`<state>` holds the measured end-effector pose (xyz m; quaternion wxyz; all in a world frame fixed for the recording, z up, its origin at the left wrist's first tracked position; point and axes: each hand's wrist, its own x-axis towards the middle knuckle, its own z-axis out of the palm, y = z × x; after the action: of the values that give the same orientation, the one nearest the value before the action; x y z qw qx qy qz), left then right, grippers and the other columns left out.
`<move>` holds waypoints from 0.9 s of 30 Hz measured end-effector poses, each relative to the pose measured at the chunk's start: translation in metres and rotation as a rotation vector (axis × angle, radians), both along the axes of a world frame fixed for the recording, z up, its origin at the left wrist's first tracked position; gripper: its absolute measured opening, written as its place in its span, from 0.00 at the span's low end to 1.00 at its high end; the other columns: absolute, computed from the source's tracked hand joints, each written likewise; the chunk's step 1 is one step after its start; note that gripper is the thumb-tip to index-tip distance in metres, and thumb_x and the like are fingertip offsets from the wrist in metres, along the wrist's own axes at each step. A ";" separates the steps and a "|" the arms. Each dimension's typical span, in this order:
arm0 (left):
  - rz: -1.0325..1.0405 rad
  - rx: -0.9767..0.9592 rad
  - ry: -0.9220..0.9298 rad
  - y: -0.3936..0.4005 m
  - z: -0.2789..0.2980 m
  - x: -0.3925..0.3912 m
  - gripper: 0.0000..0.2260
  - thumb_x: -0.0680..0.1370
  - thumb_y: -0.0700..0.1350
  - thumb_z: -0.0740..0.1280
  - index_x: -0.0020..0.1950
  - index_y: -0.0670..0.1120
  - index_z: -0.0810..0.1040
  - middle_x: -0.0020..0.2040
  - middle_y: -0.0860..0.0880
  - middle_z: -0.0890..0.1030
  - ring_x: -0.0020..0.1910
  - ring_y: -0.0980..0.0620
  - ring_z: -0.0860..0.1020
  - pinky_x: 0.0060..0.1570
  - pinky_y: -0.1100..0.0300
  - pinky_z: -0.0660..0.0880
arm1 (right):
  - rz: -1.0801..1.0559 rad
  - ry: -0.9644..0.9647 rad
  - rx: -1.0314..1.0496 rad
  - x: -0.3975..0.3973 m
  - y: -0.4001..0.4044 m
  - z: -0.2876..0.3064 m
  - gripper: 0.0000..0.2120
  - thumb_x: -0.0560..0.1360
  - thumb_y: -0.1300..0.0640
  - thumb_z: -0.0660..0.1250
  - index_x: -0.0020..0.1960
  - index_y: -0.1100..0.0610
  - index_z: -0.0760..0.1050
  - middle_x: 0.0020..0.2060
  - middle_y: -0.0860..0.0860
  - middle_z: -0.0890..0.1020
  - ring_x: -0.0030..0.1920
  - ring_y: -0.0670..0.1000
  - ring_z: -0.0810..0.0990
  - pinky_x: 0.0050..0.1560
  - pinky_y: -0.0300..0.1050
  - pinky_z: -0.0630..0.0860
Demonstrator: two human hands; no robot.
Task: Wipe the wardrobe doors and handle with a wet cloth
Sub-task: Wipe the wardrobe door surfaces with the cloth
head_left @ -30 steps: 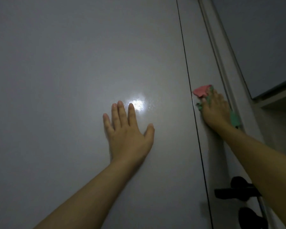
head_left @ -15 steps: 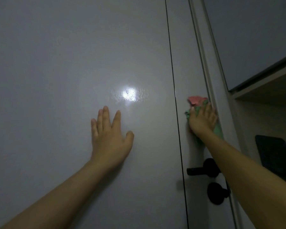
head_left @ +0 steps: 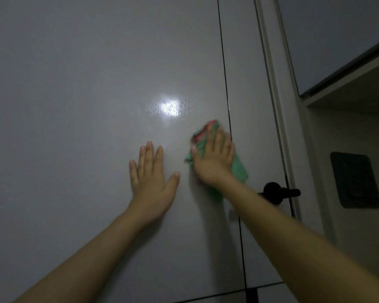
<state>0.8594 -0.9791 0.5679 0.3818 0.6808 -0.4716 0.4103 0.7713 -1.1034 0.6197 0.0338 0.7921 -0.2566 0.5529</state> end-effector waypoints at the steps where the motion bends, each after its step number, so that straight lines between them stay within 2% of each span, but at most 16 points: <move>1: -0.022 -0.019 0.002 0.002 -0.001 -0.001 0.37 0.71 0.63 0.40 0.78 0.49 0.39 0.77 0.51 0.34 0.72 0.58 0.30 0.67 0.60 0.26 | 0.057 0.024 -0.108 0.007 0.008 -0.032 0.31 0.81 0.40 0.39 0.74 0.52 0.26 0.72 0.52 0.27 0.73 0.54 0.27 0.71 0.50 0.27; 2: -0.028 -0.027 0.004 0.004 -0.002 -0.003 0.35 0.73 0.60 0.42 0.78 0.48 0.40 0.78 0.50 0.36 0.74 0.58 0.32 0.68 0.60 0.27 | 0.098 0.048 -0.197 0.007 0.012 -0.065 0.31 0.80 0.40 0.37 0.75 0.51 0.28 0.73 0.51 0.28 0.73 0.52 0.28 0.72 0.48 0.27; 4: 0.001 -0.036 -0.001 0.008 -0.012 -0.008 0.36 0.73 0.61 0.41 0.78 0.48 0.42 0.78 0.48 0.39 0.76 0.54 0.35 0.70 0.59 0.29 | 0.092 0.077 -0.321 0.001 0.003 -0.116 0.29 0.80 0.40 0.36 0.77 0.50 0.36 0.76 0.50 0.37 0.76 0.51 0.35 0.74 0.47 0.33; 7: 0.102 0.008 -0.053 0.008 -0.027 -0.011 0.40 0.68 0.64 0.35 0.78 0.47 0.41 0.78 0.46 0.38 0.76 0.51 0.34 0.71 0.54 0.29 | 0.021 0.014 -0.410 -0.006 -0.030 -0.110 0.28 0.81 0.41 0.38 0.78 0.51 0.44 0.77 0.50 0.48 0.77 0.51 0.46 0.74 0.46 0.41; 11: 0.140 -0.001 -0.102 0.004 -0.041 -0.014 0.39 0.70 0.63 0.35 0.79 0.47 0.44 0.78 0.44 0.40 0.76 0.49 0.36 0.72 0.51 0.30 | 0.005 -0.213 -0.237 0.002 -0.023 -0.072 0.29 0.80 0.41 0.40 0.77 0.51 0.42 0.77 0.50 0.47 0.77 0.53 0.44 0.74 0.46 0.38; 13: 0.144 -0.008 -0.125 -0.001 -0.053 -0.016 0.38 0.71 0.62 0.37 0.79 0.47 0.47 0.78 0.43 0.41 0.77 0.48 0.37 0.71 0.52 0.30 | 0.000 -0.196 -0.228 0.006 -0.016 -0.105 0.28 0.80 0.43 0.39 0.78 0.51 0.40 0.78 0.50 0.46 0.77 0.53 0.42 0.75 0.49 0.39; 16: 0.125 0.007 -0.174 -0.007 -0.065 -0.021 0.36 0.73 0.61 0.40 0.78 0.47 0.50 0.79 0.42 0.45 0.77 0.47 0.40 0.72 0.53 0.31 | -0.005 -0.050 -0.379 -0.010 -0.033 -0.180 0.28 0.82 0.43 0.43 0.78 0.53 0.49 0.78 0.51 0.51 0.77 0.54 0.49 0.76 0.50 0.44; 19: 0.107 0.021 -0.155 -0.010 -0.070 -0.023 0.36 0.72 0.61 0.38 0.79 0.48 0.48 0.79 0.44 0.42 0.77 0.49 0.38 0.71 0.53 0.30 | -0.008 0.016 -0.480 -0.039 -0.073 -0.194 0.27 0.82 0.43 0.46 0.78 0.51 0.51 0.77 0.51 0.55 0.76 0.55 0.54 0.76 0.49 0.44; 21: 0.096 -0.009 -0.149 -0.012 -0.072 -0.022 0.36 0.72 0.61 0.39 0.79 0.48 0.48 0.79 0.44 0.42 0.77 0.50 0.37 0.72 0.53 0.30 | -0.020 -0.032 -0.430 -0.045 -0.082 -0.183 0.28 0.81 0.42 0.46 0.78 0.53 0.52 0.76 0.53 0.57 0.76 0.55 0.53 0.76 0.51 0.45; 25: 0.086 -0.051 -0.183 -0.018 -0.079 -0.017 0.33 0.75 0.58 0.44 0.78 0.46 0.54 0.79 0.43 0.47 0.77 0.48 0.42 0.73 0.53 0.33 | -0.032 -0.295 -0.140 -0.022 -0.054 -0.200 0.29 0.80 0.44 0.48 0.78 0.55 0.51 0.76 0.54 0.56 0.76 0.57 0.52 0.75 0.55 0.48; 27: 0.069 -0.058 -0.188 -0.018 -0.082 -0.015 0.31 0.76 0.57 0.46 0.78 0.45 0.55 0.78 0.43 0.50 0.77 0.48 0.45 0.73 0.54 0.33 | -0.036 -0.168 -0.220 -0.014 -0.041 -0.236 0.28 0.81 0.44 0.46 0.78 0.54 0.51 0.77 0.53 0.54 0.77 0.57 0.50 0.75 0.54 0.46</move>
<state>0.8448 -0.9968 0.4856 0.3411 0.6436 -0.4698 0.4987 0.7568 -1.1445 0.3835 0.1087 0.7297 -0.2102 0.6415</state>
